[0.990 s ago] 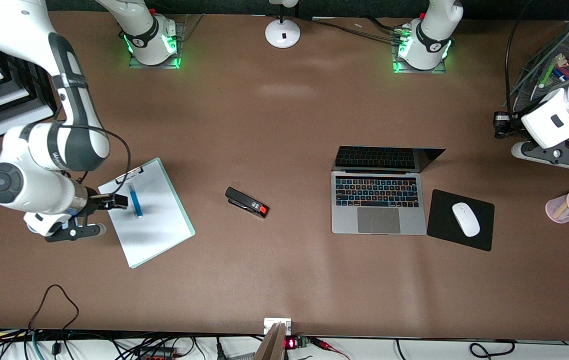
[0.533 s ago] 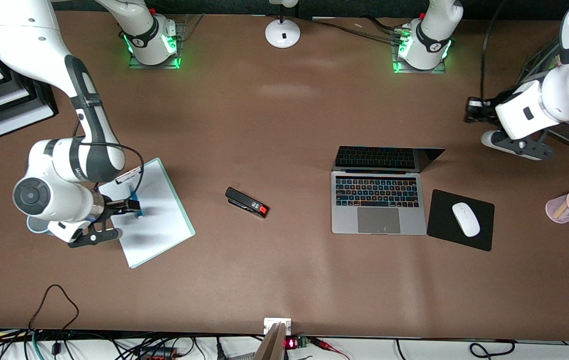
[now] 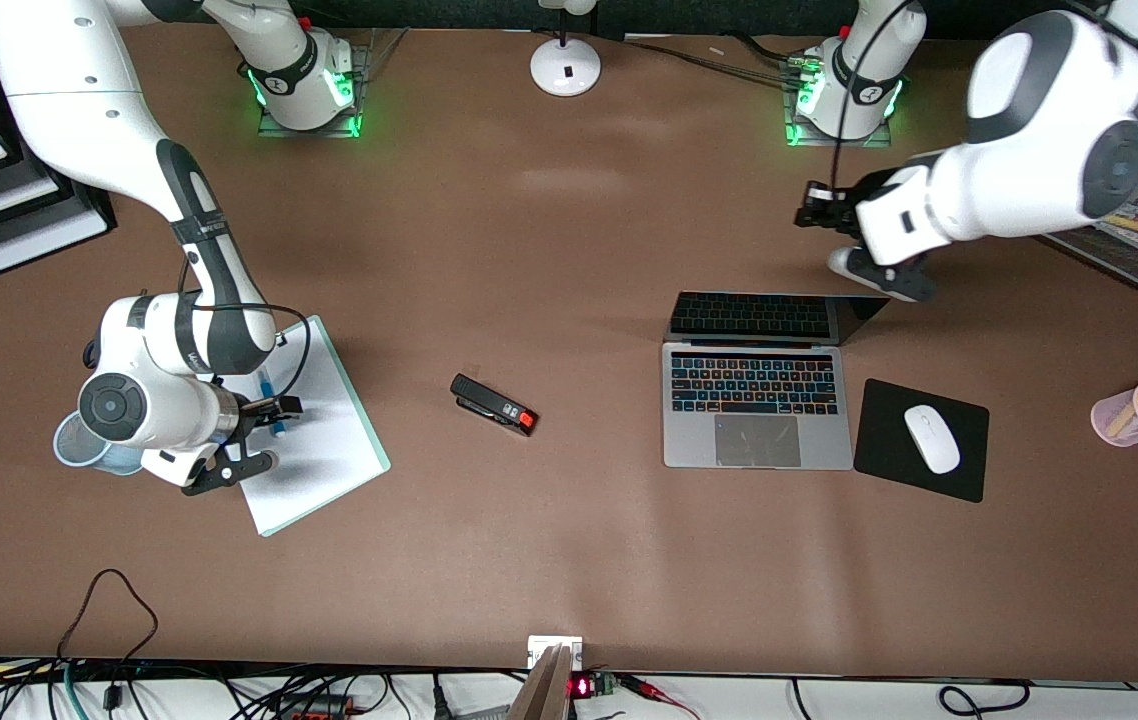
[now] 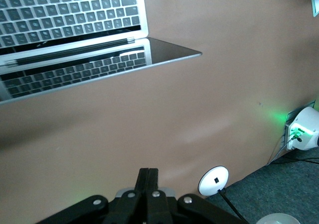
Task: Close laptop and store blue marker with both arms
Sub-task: 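Grasp the blue marker with the right gripper while the left gripper reaches the laptop, then push the laptop lid down with the left gripper to close it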
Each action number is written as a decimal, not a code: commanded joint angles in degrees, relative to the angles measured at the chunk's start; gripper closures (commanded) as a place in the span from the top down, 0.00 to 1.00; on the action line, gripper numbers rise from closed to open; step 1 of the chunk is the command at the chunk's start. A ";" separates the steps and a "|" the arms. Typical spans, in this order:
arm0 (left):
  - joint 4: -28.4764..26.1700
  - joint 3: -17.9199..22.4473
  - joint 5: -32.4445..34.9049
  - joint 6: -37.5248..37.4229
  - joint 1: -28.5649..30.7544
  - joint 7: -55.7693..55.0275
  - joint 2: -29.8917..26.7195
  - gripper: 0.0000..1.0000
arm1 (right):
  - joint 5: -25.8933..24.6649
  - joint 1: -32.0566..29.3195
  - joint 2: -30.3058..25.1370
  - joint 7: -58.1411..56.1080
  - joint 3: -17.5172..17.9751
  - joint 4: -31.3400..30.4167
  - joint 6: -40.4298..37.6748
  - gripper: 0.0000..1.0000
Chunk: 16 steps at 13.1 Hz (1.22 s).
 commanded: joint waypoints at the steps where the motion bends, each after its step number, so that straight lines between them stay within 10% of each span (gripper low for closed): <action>1: -6.29 -1.87 -1.66 6.03 0.34 4.15 -2.58 0.00 | -0.53 -0.04 0.02 -0.73 0.22 -0.92 1.07 0.94; 7: -16.32 -4.16 -1.66 24.13 0.25 20.04 -0.39 0.00 | -0.80 -0.31 1.34 -2.92 0.13 -0.92 3.35 0.78; 16: -12.04 -3.72 7.45 34.18 0.95 36.16 8.48 0.00 | -0.53 -0.75 2.31 -4.25 0.13 -0.65 5.20 0.51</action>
